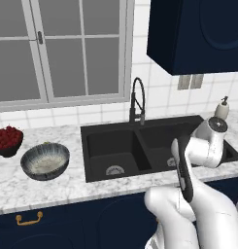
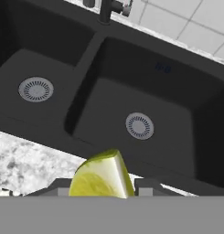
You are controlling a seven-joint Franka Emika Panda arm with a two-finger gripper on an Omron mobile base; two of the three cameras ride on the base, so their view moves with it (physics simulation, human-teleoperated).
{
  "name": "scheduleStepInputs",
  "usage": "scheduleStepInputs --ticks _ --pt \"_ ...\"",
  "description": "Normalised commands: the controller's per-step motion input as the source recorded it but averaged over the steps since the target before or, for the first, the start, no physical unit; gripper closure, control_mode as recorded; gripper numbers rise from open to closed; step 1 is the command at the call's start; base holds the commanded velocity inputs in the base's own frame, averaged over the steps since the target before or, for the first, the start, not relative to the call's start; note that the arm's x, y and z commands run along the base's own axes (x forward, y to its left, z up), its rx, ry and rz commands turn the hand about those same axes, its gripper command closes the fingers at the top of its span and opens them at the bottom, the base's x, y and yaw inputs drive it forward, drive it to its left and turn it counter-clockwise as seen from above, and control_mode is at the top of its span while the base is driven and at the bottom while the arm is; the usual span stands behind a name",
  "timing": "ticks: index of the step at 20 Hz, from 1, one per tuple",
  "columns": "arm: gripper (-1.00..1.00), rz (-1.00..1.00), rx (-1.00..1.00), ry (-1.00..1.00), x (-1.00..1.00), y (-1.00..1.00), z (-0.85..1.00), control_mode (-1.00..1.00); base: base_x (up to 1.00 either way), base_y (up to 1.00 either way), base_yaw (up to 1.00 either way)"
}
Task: Pick the lemon wedge from the sink and place it in the bowl. Then pick the bowl and place it in the microwave. Then close the microwave door and press the start button.
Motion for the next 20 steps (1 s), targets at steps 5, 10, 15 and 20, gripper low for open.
scheduleStepInputs --ticks 5,10,15,20 --pt "1.00 0.00 0.00 0.00 -0.39 1.00 0.58 -1.00 0.00 0.00 0.00" --pt "1.00 0.00 0.00 0.00 -0.19 1.00 0.48 -1.00 0.00 0.00 0.00" --pt "1.00 0.00 0.00 0.00 0.00 1.00 0.13 -1.00 0.00 0.00 0.00" --pt "1.00 0.00 0.00 -0.01 0.00 1.00 0.09 -1.00 0.00 0.00 0.00"
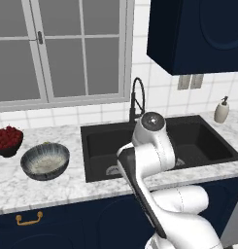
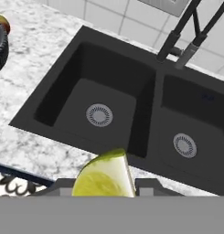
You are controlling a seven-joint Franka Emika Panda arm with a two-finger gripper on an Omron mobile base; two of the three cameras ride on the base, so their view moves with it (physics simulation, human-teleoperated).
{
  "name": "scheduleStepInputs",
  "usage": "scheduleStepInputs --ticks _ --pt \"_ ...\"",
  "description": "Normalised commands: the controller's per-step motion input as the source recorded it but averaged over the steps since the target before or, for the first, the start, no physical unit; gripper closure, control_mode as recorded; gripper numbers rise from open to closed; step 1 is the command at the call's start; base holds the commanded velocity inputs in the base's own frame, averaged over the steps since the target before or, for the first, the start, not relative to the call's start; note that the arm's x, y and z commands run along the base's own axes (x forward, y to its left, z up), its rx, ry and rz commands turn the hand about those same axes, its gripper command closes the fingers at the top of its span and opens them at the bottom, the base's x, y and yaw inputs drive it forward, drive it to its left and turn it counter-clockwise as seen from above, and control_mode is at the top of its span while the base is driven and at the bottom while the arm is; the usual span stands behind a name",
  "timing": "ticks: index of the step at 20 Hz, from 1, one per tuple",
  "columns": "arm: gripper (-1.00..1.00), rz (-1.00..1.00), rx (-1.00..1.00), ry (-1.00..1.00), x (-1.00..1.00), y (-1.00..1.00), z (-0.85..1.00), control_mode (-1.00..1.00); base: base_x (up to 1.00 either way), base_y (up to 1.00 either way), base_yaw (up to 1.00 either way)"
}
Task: Pick the lemon wedge from the sink and place it in the bowl. Then pick the bowl and place it in the microwave. Then close the microwave door and press the start button.
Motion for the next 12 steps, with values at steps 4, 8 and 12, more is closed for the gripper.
scheduleStepInputs --ticks 4,8,12 --pt "1.00 0.00 0.00 0.00 0.00 1.00 0.38 -1.00 0.00 0.00 0.00" --pt "1.00 0.00 0.00 0.00 0.00 1.00 0.49 -1.00 0.00 0.00 0.00" --pt "1.00 0.00 0.00 0.01 0.02 1.00 0.51 -1.00 0.00 0.00 0.00"
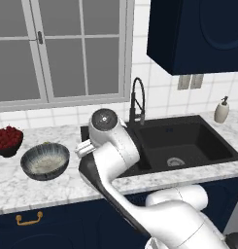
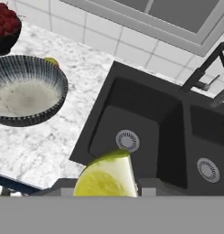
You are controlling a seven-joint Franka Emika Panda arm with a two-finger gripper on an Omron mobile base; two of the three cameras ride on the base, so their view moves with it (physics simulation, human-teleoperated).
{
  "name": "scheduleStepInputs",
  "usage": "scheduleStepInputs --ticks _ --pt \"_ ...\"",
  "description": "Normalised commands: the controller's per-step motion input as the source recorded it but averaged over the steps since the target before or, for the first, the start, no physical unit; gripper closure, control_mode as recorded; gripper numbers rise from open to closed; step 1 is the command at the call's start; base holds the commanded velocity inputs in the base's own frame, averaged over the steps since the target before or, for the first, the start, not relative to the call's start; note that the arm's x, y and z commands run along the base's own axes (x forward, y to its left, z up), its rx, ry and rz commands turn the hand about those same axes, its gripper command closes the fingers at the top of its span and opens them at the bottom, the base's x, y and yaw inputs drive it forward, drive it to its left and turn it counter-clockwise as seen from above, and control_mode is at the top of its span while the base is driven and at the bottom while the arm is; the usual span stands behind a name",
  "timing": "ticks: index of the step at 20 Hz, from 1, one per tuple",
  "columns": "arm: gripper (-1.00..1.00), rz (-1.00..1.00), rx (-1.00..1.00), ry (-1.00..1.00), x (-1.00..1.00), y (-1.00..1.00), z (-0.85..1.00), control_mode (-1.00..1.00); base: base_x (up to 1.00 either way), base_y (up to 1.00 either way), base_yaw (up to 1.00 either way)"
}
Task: Pick the lemon wedge from the sink and place it in the bowl. Then pick the bowl and place it in the microwave. Then close the microwave door and press the start button.
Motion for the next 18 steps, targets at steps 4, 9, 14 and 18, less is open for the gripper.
scheduleStepInputs --ticks 4,9,14,18 --pt "1.00 0.00 0.00 0.06 0.28 0.91 0.16 -1.00 0.00 0.00 0.00" --pt "1.00 0.00 0.00 0.07 0.33 0.66 -0.27 -1.00 0.00 0.00 0.00" --pt "1.00 0.00 0.00 0.11 0.46 0.48 -0.52 -1.00 0.00 0.00 0.00" --pt "1.00 0.00 0.00 0.18 0.56 0.35 -0.43 -1.00 0.00 0.00 0.00"
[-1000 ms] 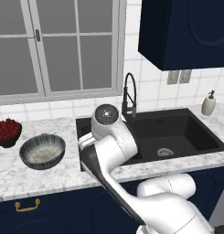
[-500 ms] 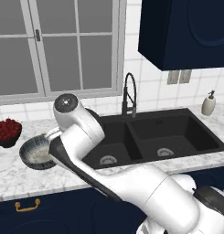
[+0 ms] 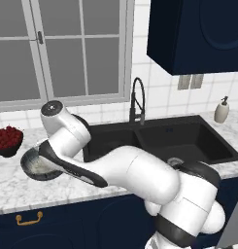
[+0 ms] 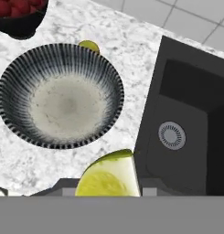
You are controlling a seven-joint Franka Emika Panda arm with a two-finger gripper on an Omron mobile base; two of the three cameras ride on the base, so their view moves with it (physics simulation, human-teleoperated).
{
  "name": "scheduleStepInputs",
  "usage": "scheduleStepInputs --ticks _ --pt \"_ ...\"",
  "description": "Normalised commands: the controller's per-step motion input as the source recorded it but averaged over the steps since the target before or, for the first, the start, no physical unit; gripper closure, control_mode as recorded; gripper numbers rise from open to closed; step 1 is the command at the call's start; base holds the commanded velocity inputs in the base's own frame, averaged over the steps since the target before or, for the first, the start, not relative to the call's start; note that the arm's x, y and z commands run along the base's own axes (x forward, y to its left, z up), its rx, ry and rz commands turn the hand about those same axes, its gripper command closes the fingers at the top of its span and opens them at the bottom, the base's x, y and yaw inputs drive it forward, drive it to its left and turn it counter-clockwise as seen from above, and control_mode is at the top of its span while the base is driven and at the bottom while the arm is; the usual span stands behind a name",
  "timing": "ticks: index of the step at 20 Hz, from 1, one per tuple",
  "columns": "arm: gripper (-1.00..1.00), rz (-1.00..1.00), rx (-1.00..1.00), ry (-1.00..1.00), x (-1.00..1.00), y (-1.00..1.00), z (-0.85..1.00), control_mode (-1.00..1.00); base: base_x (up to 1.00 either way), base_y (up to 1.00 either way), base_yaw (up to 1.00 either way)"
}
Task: Pick the lemon wedge from the sink and place it in the bowl. Then pick the bowl and place it in the microwave. Then close the microwave door and press the start button.
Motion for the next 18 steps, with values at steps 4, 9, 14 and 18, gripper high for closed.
scheduleStepInputs --ticks 4,9,14,18 --pt "1.00 0.00 0.00 0.24 0.65 0.45 -0.08 -1.00 0.00 0.00 0.00" --pt "1.00 0.00 -0.01 0.21 0.53 0.43 -0.13 -1.00 0.00 0.00 0.00" --pt "1.00 0.00 -0.07 0.18 0.29 0.36 -0.39 -1.00 0.00 0.00 0.00" --pt "1.00 0.00 -0.10 0.19 0.04 0.31 -0.43 -1.00 0.00 0.00 0.00"
